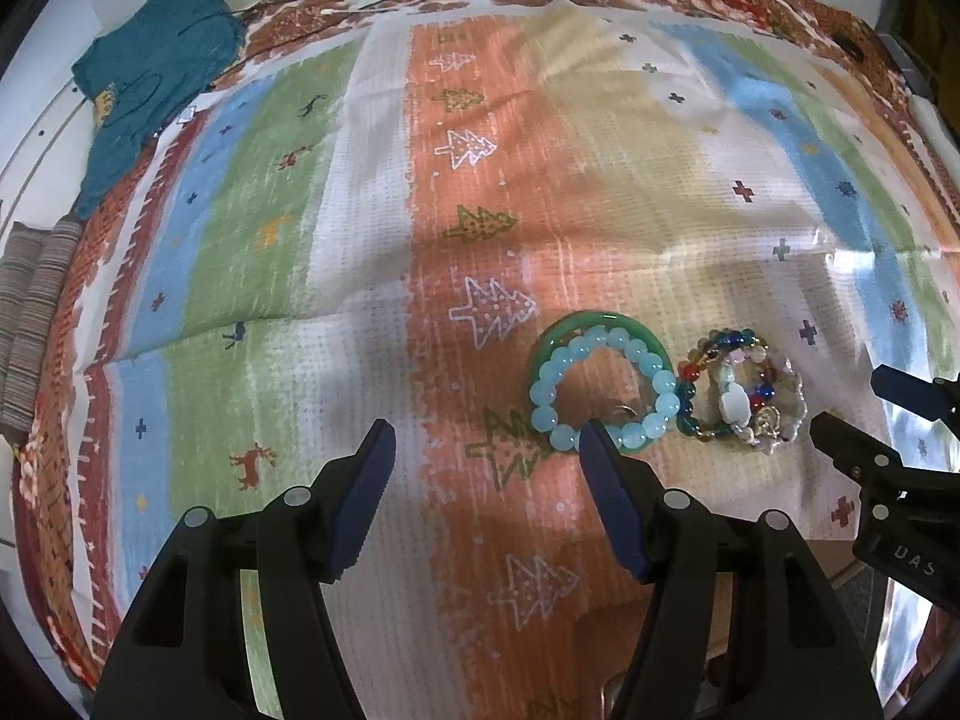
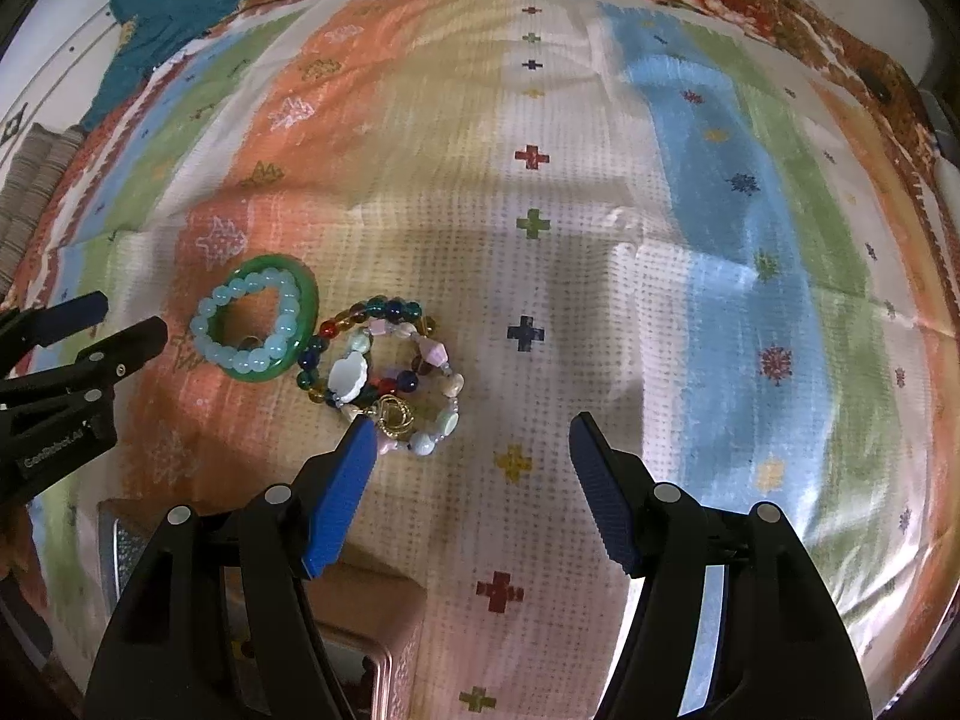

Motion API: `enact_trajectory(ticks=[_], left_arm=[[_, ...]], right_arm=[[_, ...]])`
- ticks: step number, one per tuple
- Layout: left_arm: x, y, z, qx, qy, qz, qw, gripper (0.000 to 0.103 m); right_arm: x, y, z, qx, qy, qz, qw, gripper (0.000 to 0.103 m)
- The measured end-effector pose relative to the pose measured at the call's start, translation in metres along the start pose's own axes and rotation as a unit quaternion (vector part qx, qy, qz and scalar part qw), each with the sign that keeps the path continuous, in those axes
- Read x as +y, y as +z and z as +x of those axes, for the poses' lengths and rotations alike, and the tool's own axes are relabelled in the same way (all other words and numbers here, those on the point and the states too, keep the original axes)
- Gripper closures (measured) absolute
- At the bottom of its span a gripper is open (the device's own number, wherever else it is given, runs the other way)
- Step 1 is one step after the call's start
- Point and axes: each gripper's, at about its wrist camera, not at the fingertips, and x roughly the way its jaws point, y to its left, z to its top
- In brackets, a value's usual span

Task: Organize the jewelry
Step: 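Move both grippers back to the remaining bracelets beside the green bangle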

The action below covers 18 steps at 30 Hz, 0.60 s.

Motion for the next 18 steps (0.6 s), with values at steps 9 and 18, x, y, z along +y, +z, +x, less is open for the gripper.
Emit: enact_trajectory(ticks=[9,18], left_arm=[[-0.004,0.007,0.014,0.009,-0.011,0.002,0.9999,0.039],[-0.009,0.013,0.026,0.015,-0.008,0.014,0.9998,0.042]], right_arm=[[-0.001,0.005,0.018,0.017,0.007,0.002,1.000,0.043],[0.000,0.006,0.031,0.021,-0.001,-0.009,1.000,0.057]])
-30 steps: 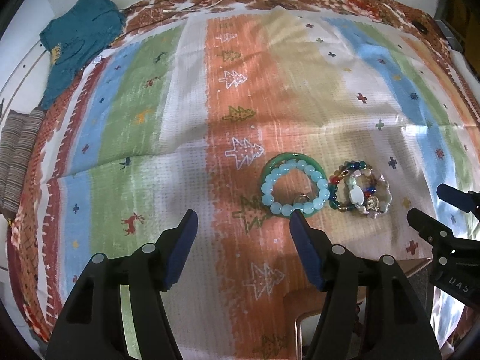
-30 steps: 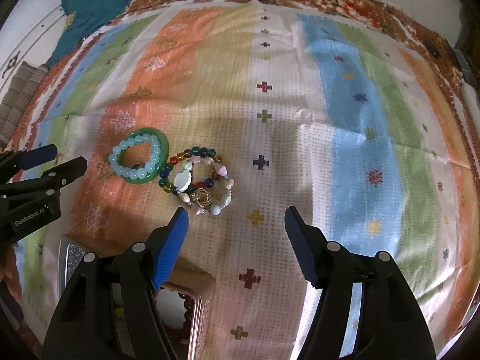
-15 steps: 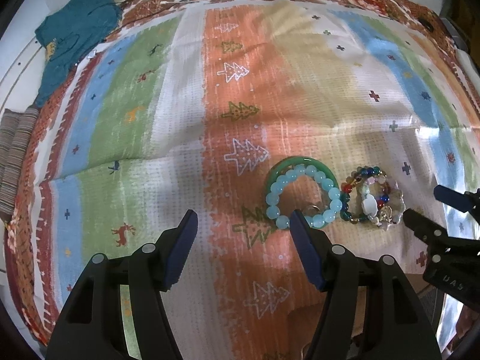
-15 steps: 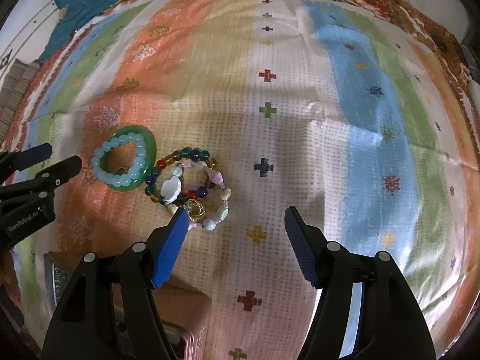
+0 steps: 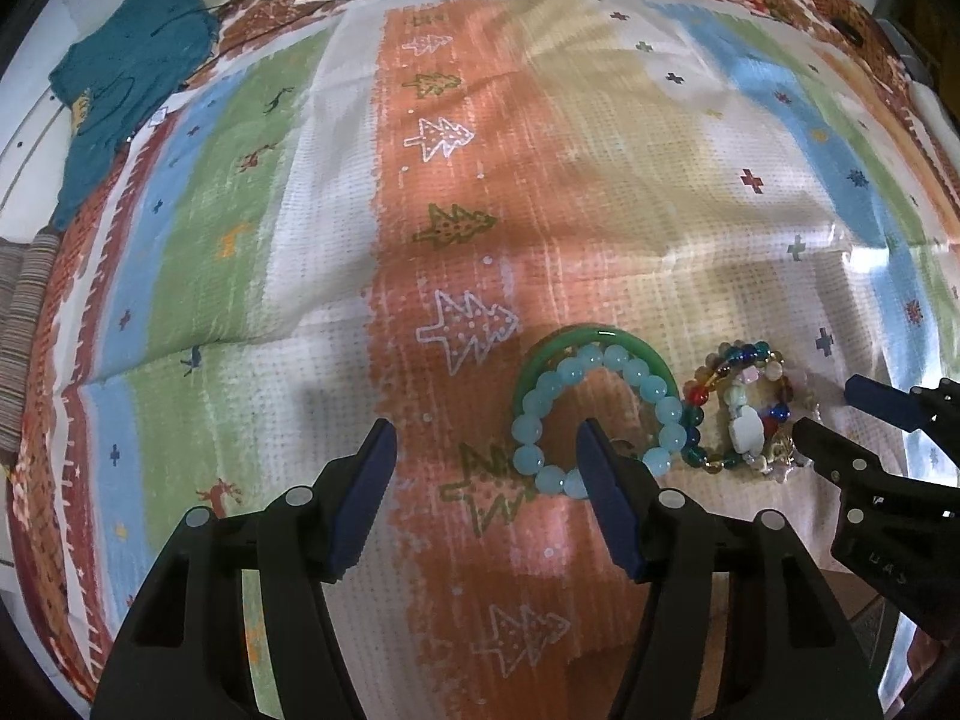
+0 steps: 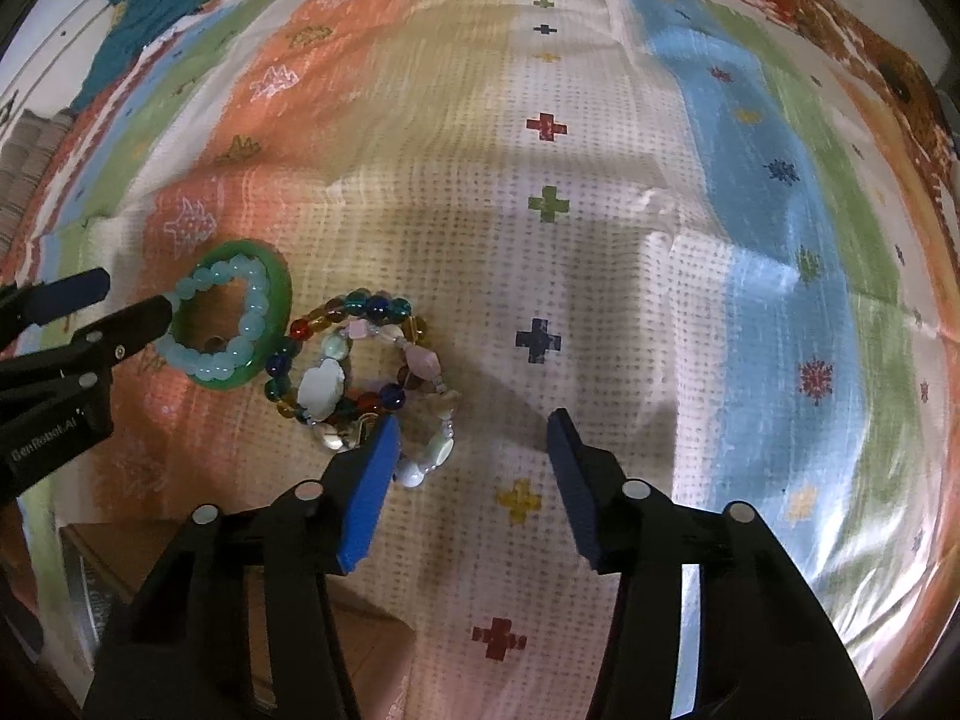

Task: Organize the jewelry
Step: 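Move both grippers back to the remaining bracelets beside the green bangle, then grasp the turquoise bead bracelet with left gripper while right grasps white pearl bracelet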

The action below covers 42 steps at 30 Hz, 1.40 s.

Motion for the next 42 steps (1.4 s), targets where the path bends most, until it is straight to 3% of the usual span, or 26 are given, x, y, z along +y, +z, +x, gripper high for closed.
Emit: enact_trajectory(ticks=[6,8,10,13,39,40,42], left_arm=[[-0.005,0.000,0.013,0.014,-0.001,0.011,0.9998,0.054],[-0.005,-0.001,0.017,0.019,-0.001,0.013,0.9997,0.076],[-0.005,-0.003,0.017,0.018,-0.007,0.014,0.9997,0.081],[-0.007,-0.002,0.013,0.016,-0.002,0.018,0.9997,0.092],[-0.017,-0.007,-0.040,-0.032,-0.016,0.030,0.9989,0.092],[-0.017,-0.007,-0.042,-0.034,-0.017,0.029,0.9988,0.092],[-0.017,-0.008,-0.047,-0.038,-0.019,0.029,0.9987,0.092]], right_arm=[[0.000,0.002,0.003,0.001,0.004,-0.008,1.000,0.076],[0.003,0.002,0.003,0.002,0.006,-0.014,1.000,0.084],[0.006,0.001,0.003,0.003,0.003,-0.021,1.000,0.093],[0.007,0.000,0.001,0.001,-0.001,-0.024,1.000,0.093],[0.007,-0.009,-0.054,-0.054,0.008,-0.018,0.998,0.097],[0.008,-0.009,-0.055,-0.055,0.009,-0.018,0.998,0.102],[0.008,-0.010,-0.059,-0.060,0.010,-0.017,0.998,0.102]])
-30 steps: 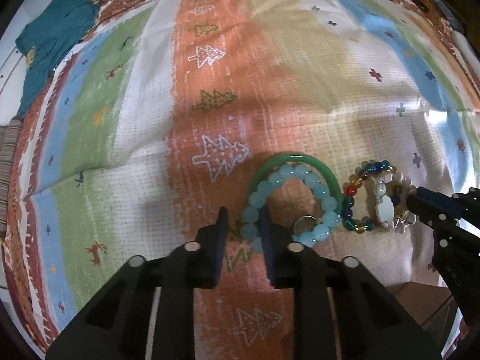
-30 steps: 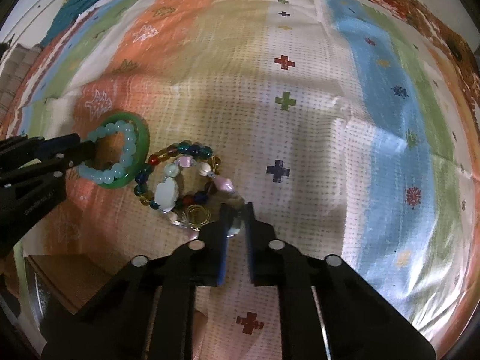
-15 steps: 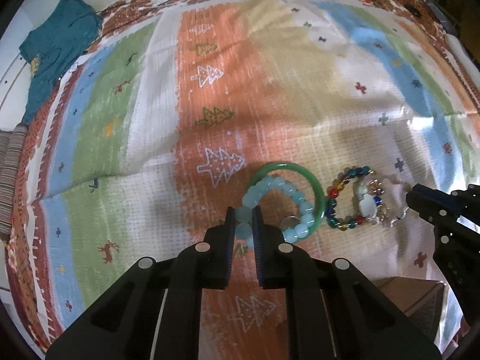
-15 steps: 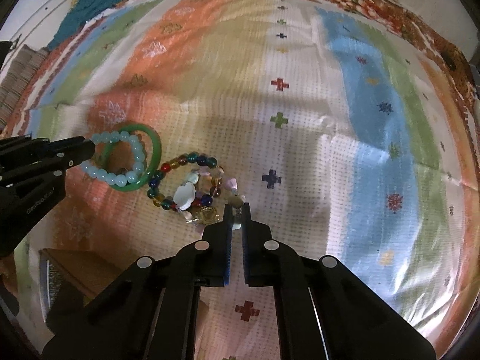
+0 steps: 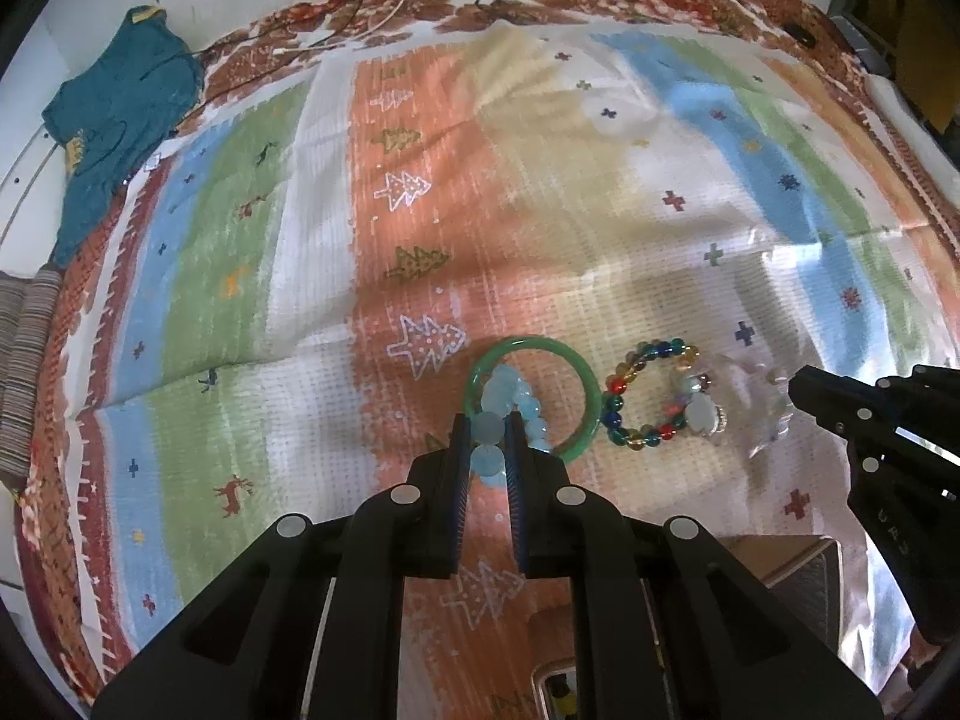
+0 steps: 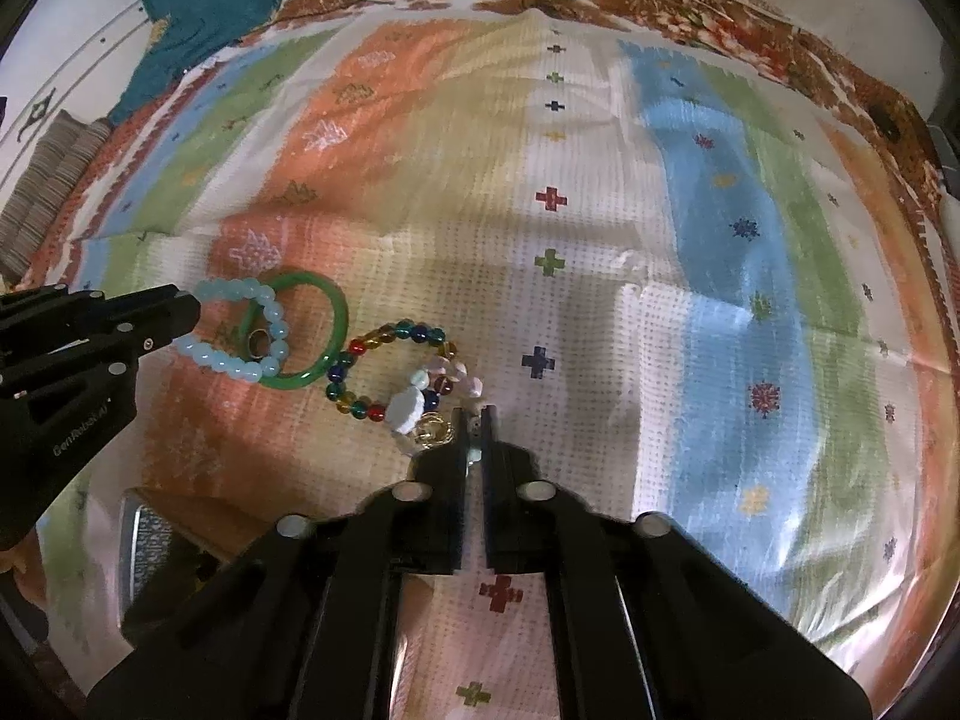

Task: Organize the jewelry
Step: 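Grasp the turquoise bead bracelet with left gripper while right grasps white pearl bracelet, then pull the white pearl bracelet free of the multicolour bracelet with the right gripper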

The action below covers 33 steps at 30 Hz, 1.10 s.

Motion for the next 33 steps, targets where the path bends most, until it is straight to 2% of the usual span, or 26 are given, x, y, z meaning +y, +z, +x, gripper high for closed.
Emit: enact_trajectory(ticks=[9,15,17,18,33], left_arm=[[0.004,-0.004,-0.016,-0.011,-0.010,-0.008,0.9999,0.092],[0.006,-0.006,-0.017,-0.007,-0.014,-0.010,0.9998,0.092],[0.005,-0.005,-0.017,-0.005,-0.017,-0.008,0.9998,0.092],[0.004,-0.005,-0.016,-0.005,-0.017,-0.007,0.9998,0.092],[0.002,-0.004,-0.007,0.003,-0.015,0.001,0.9999,0.092]], right_arm=[[0.004,-0.004,-0.005,0.003,0.010,-0.002,1.000,0.102],[-0.001,-0.007,0.001,0.016,-0.005,0.015,1.000,0.101],[-0.005,-0.007,0.003,0.016,-0.006,0.022,1.000,0.073],[-0.007,-0.008,0.003,0.013,-0.005,0.025,1.000,0.055],[-0.015,-0.004,0.038,0.046,-0.018,0.021,0.999,0.055]])
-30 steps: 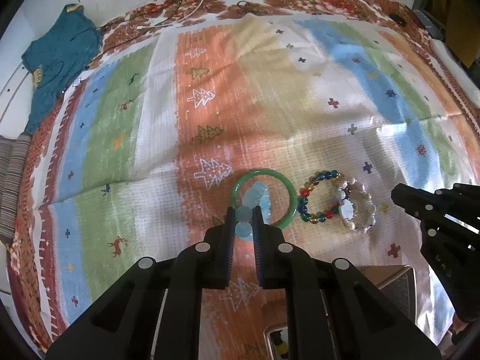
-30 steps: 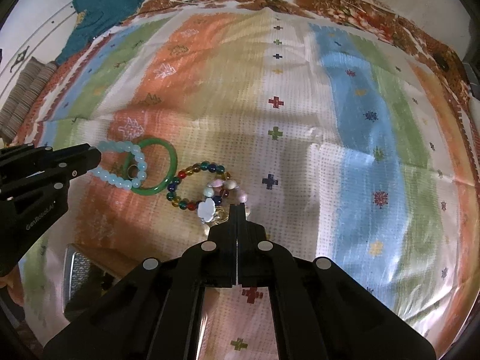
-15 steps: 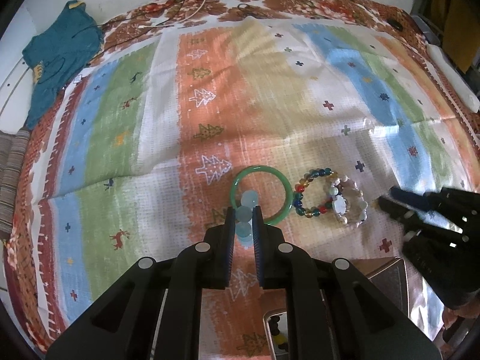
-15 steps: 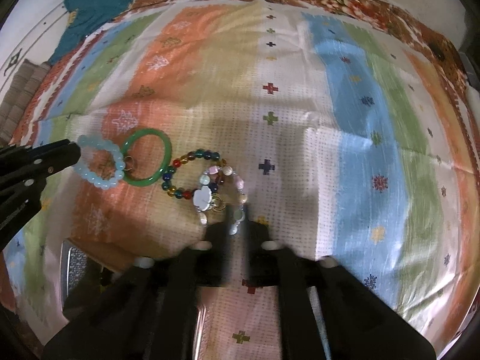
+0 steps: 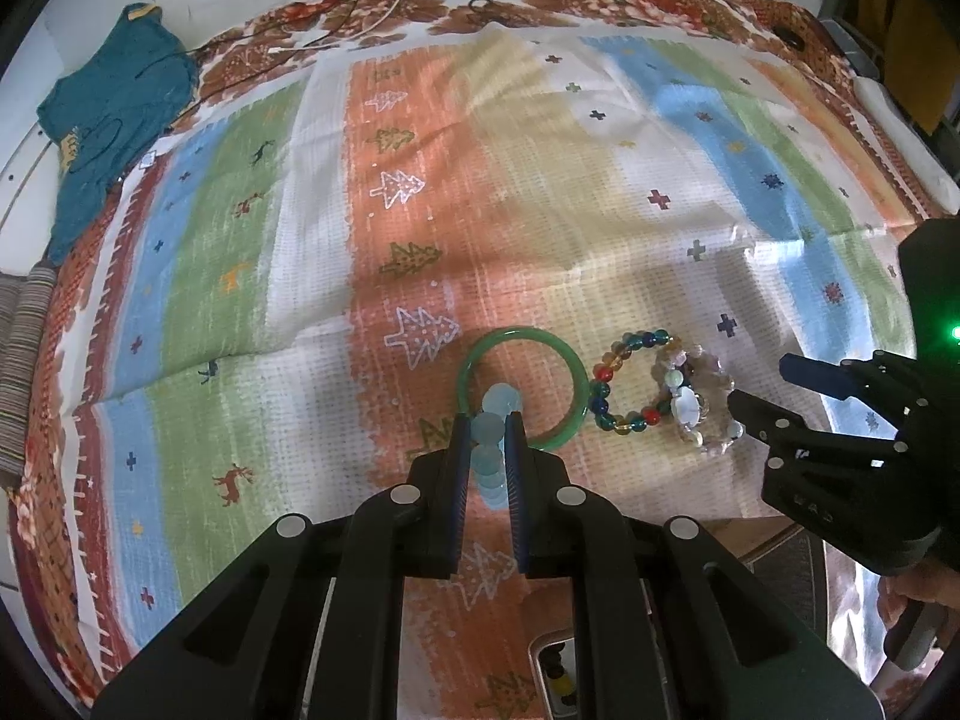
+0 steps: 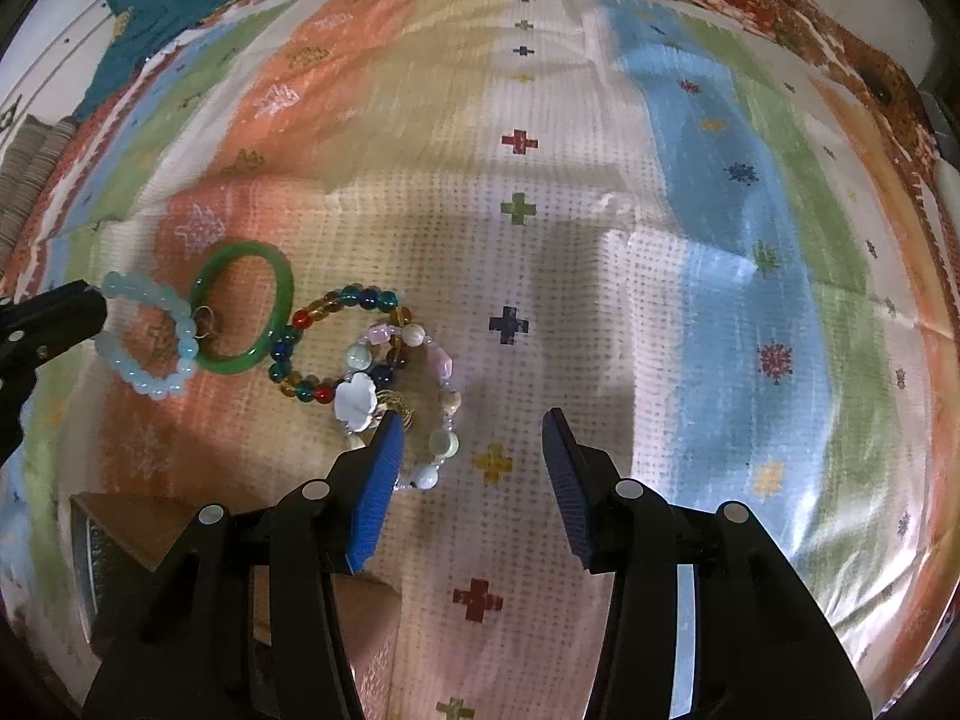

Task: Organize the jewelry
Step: 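Pull the white pearl bracelet free of the multicolour bracelet with the right gripper, then carry the turquoise and pearl bracelets in both grippers over the tin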

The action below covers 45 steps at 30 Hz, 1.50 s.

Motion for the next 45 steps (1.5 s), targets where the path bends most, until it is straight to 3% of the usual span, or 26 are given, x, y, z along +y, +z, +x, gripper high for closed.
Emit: enact_trajectory(ticks=[6,11,13,14,26,45], left_arm=[[-0.001,0.001,0.001,0.001,-0.001,0.003,1.0000,0.092],[-0.002,0.001,0.002,0.002,-0.001,0.006,1.0000,0.092],[-0.003,0.000,0.001,0.002,-0.001,0.007,1.0000,0.092],[-0.003,-0.001,0.000,0.001,-0.002,0.007,1.0000,0.092],[-0.005,-0.004,-0.014,-0.009,-0.010,0.004,0.9999,0.092],[-0.010,-0.011,-0.055,-0.043,-0.040,-0.003,0.9983,0.092]], right_arm=[[0.005,0.000,0.015,0.015,-0.012,-0.012,1.000,0.069],[0.009,-0.002,0.023,0.012,-0.024,-0.025,0.999,0.070],[0.009,-0.002,0.022,0.010,-0.025,-0.023,0.999,0.088],[0.008,-0.002,0.021,0.011,-0.024,-0.019,0.999,0.091],[-0.001,-0.003,-0.006,-0.017,-0.006,0.007,1.000,0.091],[0.021,-0.008,-0.080,-0.094,0.029,-0.014,0.995,0.091]])
